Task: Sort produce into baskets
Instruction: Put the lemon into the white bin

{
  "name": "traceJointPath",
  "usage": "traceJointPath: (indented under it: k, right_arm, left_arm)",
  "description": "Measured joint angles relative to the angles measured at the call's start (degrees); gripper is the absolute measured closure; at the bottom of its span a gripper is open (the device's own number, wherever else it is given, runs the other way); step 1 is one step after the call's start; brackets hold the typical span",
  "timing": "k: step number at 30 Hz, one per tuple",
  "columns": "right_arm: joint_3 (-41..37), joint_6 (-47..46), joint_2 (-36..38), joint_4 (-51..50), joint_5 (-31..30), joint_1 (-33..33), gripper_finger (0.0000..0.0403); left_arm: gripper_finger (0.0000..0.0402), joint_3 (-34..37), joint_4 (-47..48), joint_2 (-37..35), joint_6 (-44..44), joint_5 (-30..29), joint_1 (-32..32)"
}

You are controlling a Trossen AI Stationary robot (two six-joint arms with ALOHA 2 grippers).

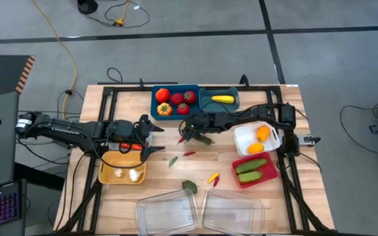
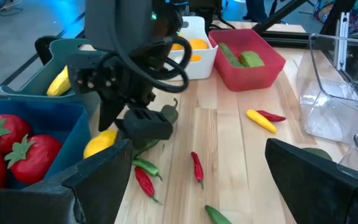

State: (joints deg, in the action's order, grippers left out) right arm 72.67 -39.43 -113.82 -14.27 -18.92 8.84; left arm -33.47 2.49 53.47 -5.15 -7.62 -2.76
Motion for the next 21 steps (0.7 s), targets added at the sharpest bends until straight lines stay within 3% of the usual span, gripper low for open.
traceJointPath:
  k: [21]
  right_arm:
    - [0.03, -0.54, -0.12, -0.46, 5.61, 0.07, 0.0197]
  left_arm:
    - [0.0049, 0.00, 0.67, 0.00, -0.13, -0.16, 0.00]
